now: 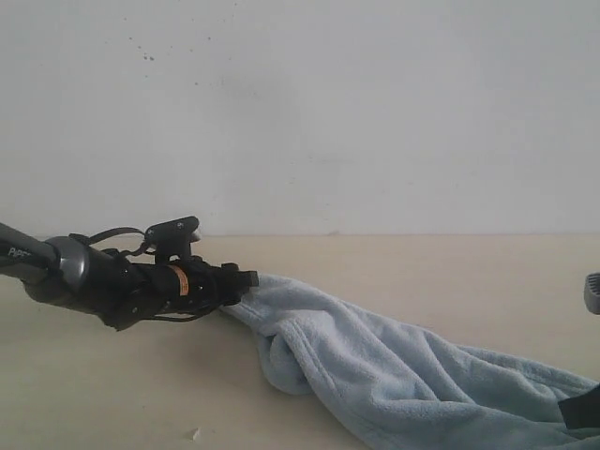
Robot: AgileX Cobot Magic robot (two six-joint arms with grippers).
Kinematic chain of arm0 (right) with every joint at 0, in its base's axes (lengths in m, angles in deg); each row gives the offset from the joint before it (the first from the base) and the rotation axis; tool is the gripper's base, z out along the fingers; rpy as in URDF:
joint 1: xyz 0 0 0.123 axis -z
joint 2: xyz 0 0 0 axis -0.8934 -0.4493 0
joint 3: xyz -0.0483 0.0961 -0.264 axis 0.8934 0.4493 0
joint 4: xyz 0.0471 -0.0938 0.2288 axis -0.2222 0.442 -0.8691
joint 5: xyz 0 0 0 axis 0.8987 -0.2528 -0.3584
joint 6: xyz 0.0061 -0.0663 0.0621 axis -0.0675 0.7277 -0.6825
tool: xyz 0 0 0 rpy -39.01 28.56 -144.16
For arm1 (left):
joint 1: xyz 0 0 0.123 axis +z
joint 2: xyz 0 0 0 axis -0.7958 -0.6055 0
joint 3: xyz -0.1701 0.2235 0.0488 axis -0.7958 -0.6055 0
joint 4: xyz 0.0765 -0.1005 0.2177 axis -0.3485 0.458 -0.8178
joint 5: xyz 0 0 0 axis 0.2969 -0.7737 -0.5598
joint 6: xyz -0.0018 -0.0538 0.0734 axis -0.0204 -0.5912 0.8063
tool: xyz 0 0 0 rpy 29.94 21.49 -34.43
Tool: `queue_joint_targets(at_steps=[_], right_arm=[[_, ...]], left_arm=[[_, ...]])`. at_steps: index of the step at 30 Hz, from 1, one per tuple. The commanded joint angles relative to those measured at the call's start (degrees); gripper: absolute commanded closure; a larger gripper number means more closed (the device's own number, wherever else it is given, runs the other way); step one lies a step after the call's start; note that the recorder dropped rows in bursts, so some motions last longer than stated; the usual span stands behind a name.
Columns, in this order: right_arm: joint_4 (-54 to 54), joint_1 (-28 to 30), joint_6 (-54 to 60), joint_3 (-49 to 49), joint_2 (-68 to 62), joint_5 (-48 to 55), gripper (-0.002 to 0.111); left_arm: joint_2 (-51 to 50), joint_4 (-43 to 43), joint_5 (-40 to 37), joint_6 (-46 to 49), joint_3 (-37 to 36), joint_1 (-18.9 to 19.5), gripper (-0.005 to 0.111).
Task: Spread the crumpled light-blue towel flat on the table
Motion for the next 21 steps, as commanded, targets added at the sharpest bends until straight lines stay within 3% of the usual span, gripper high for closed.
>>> queue_joint_targets(at_steps=[1, 7, 12, 21], right_arm=[[0.0, -0.1, 0.4, -0.4, 0.2, -1.1, 0.108], [-0.1, -0.1, 0.4, -0.4, 0.2, -1.9, 0.108], [-4.9, -0.1, 6.8, -0.4, 0.1, -2.9, 0.108], [-4.9, 0.0, 5.5, -0.4, -0.4, -7.3, 0.108]], left_arm=[[-1.6, -0.1, -3.5, -0.2, 0.2, 0.0, 0.057], [-1.3, -2.1, -6.9, 1.1, 0.2, -0.6, 0.103], [2.3, -2.2, -9.2, 1.1, 0.2, -1.0, 0.103], [14.0, -3.7, -27.4, 4.8, -0.7, -1.0, 0.103]])
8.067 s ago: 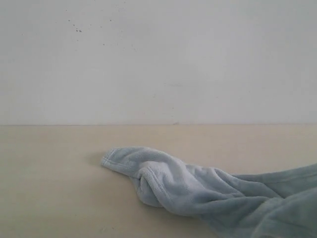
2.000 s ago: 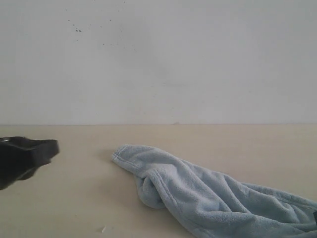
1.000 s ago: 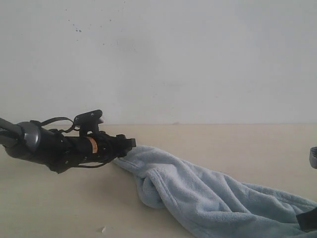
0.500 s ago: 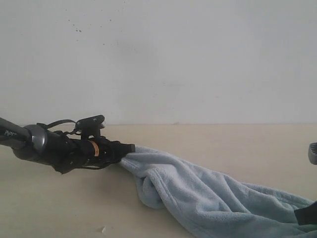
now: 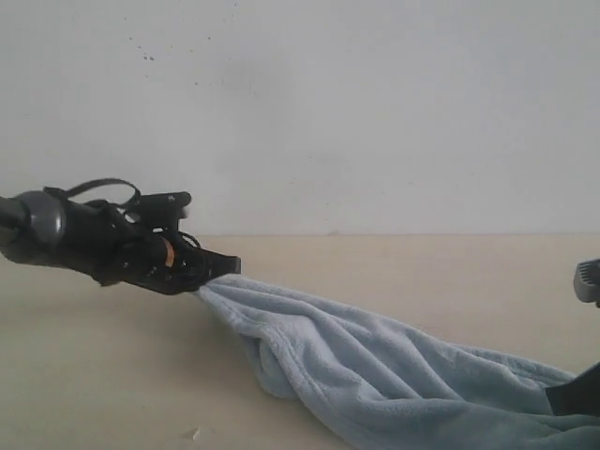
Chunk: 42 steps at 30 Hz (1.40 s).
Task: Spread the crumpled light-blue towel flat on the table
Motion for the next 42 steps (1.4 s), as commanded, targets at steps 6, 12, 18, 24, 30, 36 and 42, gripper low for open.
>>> queue_joint_targets(at_steps=[6, 12, 18, 24, 30, 36, 42], right_arm=[[-0.2, 0.0, -0.9, -0.3, 0.1, -5.1, 0.108], [2.3, 0.0, -3.9, -0.3, 0.6, -6.4, 0.108], [5.4, 5.7, -8.8, -0.3, 8.0, -6.1, 0.108], [5.4, 9.7, -10.2, -0.3, 18.0, -3.7, 0.108], [5.4, 9.7, -11.8, -1.3, 22.4, -1.7, 0.108], [6.0, 9.7, -13.6, -9.0, 22.9, 3.0, 0.108], [8.2, 6.6, -12.4, -18.8, 24.8, 13.4, 0.108]], left_arm=[[16.1, 0.2, -4.6, 6.6, -7.5, -0.3, 0.103], [26.8, 0.2, -5.3, 6.6, -17.2, -0.3, 0.103], [41.2, 0.2, -5.5, 6.6, -28.3, -0.1, 0.103], [59.0, 0.4, -10.2, 6.6, -32.8, -0.1, 0.103], [77.3, 0.6, -23.3, 9.1, -32.8, -0.1, 0.103], [91.1, 1.2, -37.8, 14.9, -32.8, -0.1, 0.103], [98.7, 7.7, -43.4, 21.5, -32.8, -0.1, 0.103]])
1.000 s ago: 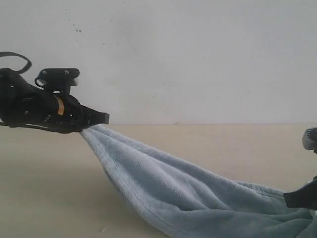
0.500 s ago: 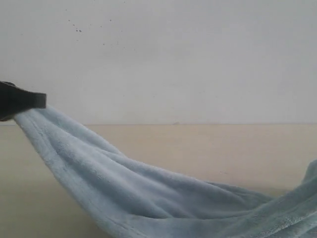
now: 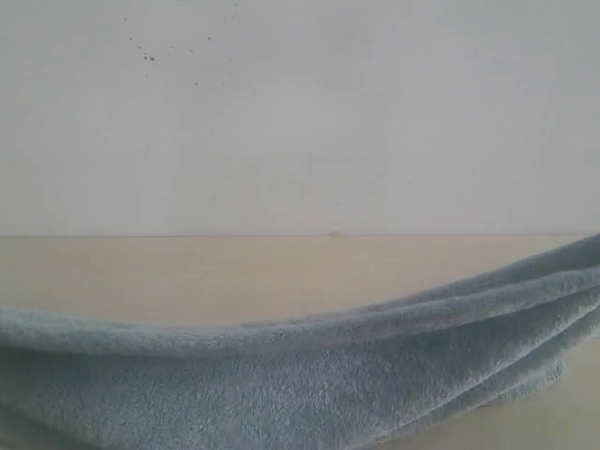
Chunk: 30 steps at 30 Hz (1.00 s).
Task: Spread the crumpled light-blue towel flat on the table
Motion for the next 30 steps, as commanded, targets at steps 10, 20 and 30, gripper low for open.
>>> queue_joint_targets(at_steps=[10, 20, 30], right_arm=[[7.2, -4.1, 4.2, -10.8, 18.3, 19.2, 0.108], [10.4, -8.1, 10.0, -11.1, 25.3, 33.6, 0.108], [14.6, -8.2, 9.9, -11.1, 28.9, 38.1, 0.108]], left_arm=[[8.7, 12.8, -8.6, 11.8, 0.4, -0.1, 0.103], [12.1, 17.7, -17.6, 17.7, 1.5, -0.1, 0.103], [13.3, 17.4, -22.6, 21.9, 6.8, -0.1, 0.103]])
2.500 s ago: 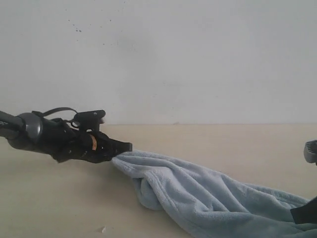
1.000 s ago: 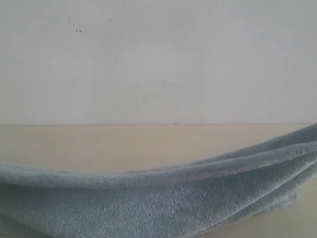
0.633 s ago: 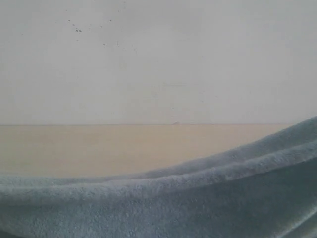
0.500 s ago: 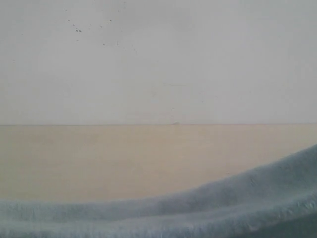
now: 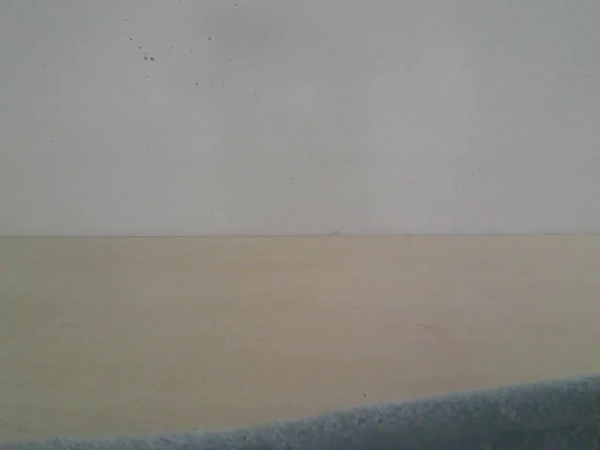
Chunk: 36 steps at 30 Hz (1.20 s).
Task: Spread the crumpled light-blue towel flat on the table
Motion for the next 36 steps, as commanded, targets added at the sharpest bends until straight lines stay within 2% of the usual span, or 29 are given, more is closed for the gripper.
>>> queue_joint_targets(at_steps=[1, 6, 12, 18, 22, 24, 27, 31, 33, 36], right_arm=[[4.0, -0.9, 0.2, -0.3, 3.4, 1.6, 0.108], [4.6, -4.8, 2.5, -0.3, 6.5, 8.7, 0.108], [5.0, -7.1, 4.8, -0.3, 8.8, 8.7, 0.108], [5.0, -9.9, 5.5, 2.2, 5.4, 8.7, 0.108], [8.8, -13.3, 1.1, 6.5, -1.8, 8.7, 0.108], [11.0, -14.7, -1.3, 8.3, -6.2, 6.8, 0.108], [14.3, -15.3, -3.7, 9.5, -16.3, -1.4, 0.108], [19.8, -11.6, -6.9, 3.4, -38.6, -14.8, 0.108], [17.6, -8.3, -8.5, -4.8, -48.3, -16.1, 0.107], [9.8, -6.0, -4.6, -19.2, -56.7, -12.4, 0.091]], left_arm=[[1.6, -0.5, -0.2, 2.4, 5.1, -0.1, 0.103], [3.7, -1.2, -0.2, 2.4, 10.3, -0.5, 0.103], [4.4, -1.2, -0.2, 3.0, 10.6, -0.5, 0.103], [1.4, -1.3, -0.2, 3.0, 3.4, -0.5, 0.103], [-4.9, -6.1, 0.0, 1.8, -3.7, -0.5, 0.103], [-9.7, -9.5, 5.5, -1.0, -6.3, -0.5, 0.103], [-19.2, -12.6, 14.5, -1.9, -7.4, -0.5, 0.103], [-39.4, -19.7, 27.8, -6.7, -3.6, -0.1, 0.102], [-49.8, -23.2, 30.3, -12.4, 3.7, 1.4, 0.094], [-58.3, -20.7, 30.0, -13.4, 14.9, 3.0, 0.069]])
